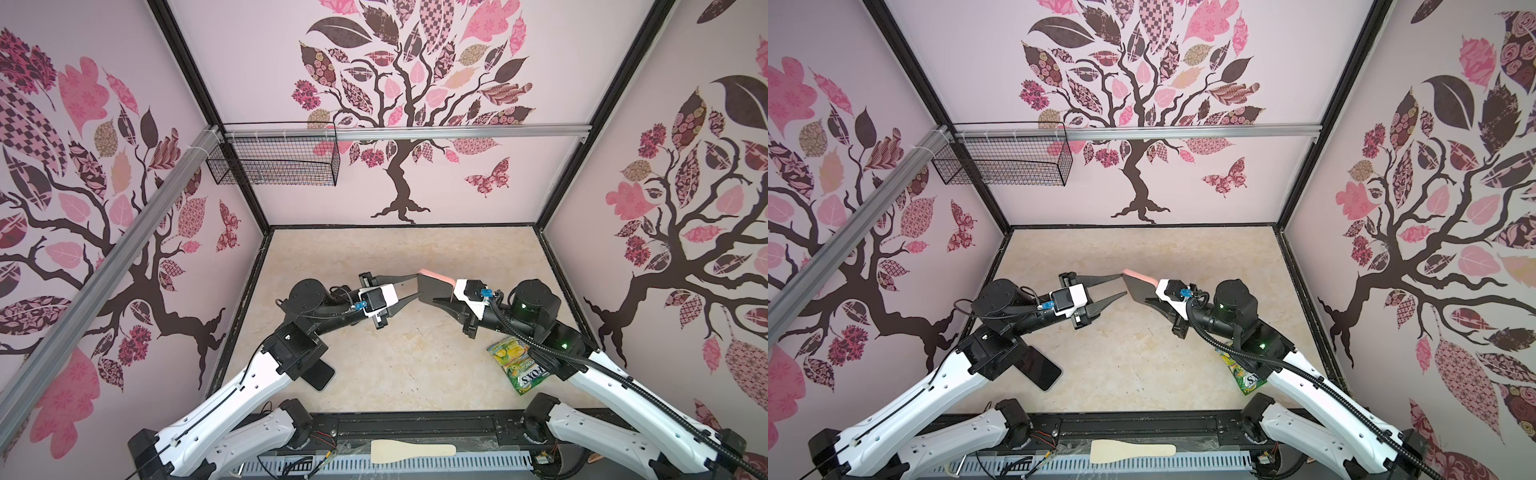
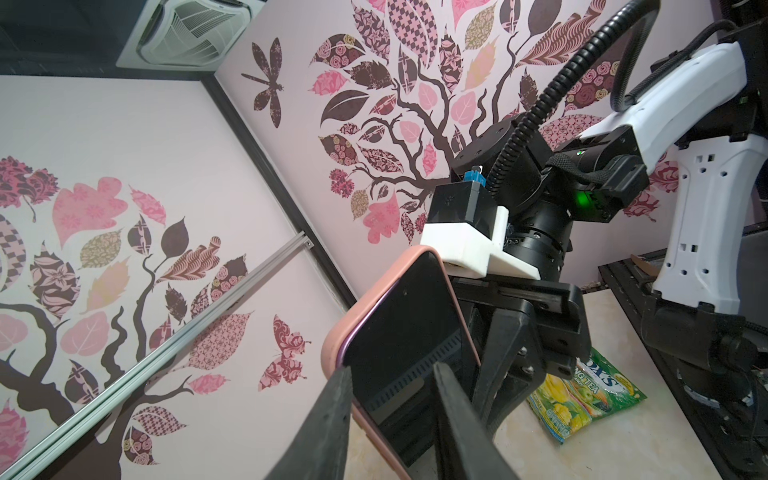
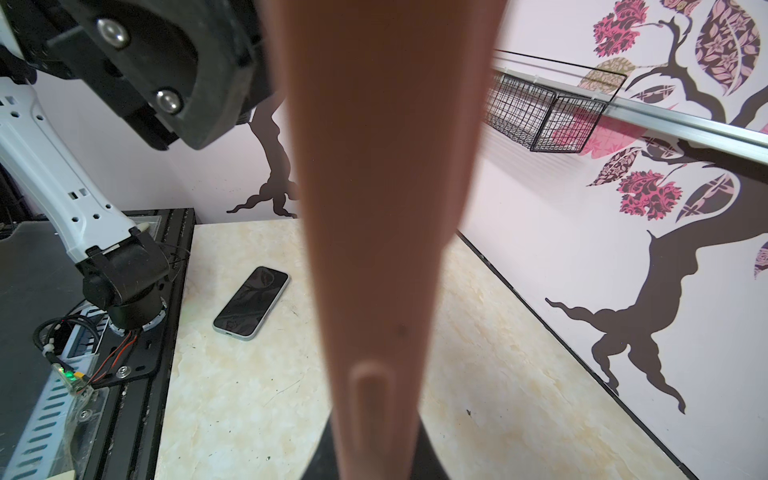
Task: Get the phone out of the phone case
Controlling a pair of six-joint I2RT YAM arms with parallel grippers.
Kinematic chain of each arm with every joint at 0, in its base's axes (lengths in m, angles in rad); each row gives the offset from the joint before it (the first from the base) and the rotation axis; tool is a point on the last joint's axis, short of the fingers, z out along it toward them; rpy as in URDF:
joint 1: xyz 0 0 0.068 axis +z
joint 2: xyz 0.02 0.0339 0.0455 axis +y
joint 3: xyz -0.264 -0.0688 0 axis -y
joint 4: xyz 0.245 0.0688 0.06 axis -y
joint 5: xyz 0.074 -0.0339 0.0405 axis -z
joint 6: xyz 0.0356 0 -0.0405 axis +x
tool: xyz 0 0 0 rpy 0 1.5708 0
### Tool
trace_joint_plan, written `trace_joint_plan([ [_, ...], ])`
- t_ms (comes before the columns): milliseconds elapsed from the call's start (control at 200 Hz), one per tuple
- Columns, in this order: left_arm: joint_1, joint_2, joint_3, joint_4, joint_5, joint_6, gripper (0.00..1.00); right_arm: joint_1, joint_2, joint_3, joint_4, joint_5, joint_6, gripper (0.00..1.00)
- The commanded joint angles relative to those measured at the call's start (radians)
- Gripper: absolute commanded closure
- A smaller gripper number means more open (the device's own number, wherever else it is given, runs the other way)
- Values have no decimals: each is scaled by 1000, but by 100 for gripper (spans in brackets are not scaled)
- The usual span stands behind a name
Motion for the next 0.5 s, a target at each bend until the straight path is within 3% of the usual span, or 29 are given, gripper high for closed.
trace_joint_plan([
  [0,-2,7,53,20,15,0,65,2,-20,10,50,-24,-7,100],
  [495,-4,19,56,21,-17,3,65,3,-17,6,42,-65,-16,100],
])
